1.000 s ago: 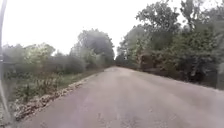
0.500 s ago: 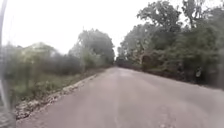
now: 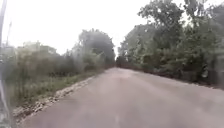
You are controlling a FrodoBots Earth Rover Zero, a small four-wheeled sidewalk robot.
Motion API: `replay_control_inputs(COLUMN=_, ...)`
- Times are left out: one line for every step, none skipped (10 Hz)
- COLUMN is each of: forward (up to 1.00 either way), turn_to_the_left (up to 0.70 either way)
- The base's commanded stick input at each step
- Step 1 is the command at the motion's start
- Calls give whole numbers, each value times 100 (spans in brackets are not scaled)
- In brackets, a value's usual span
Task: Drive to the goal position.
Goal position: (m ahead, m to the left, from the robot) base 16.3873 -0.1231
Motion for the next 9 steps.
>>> replay_control_inputs(forward=70, turn_to_the_left=0)
replay_control_inputs(forward=70, turn_to_the_left=-1)
replay_control_inputs(forward=70, turn_to_the_left=-17)
replay_control_inputs(forward=70, turn_to_the_left=-21)
replay_control_inputs(forward=70, turn_to_the_left=-3)
replay_control_inputs(forward=70, turn_to_the_left=0)
replay_control_inputs(forward=70, turn_to_the_left=0)
replay_control_inputs(forward=70, turn_to_the_left=0)
replay_control_inputs(forward=70, turn_to_the_left=0)
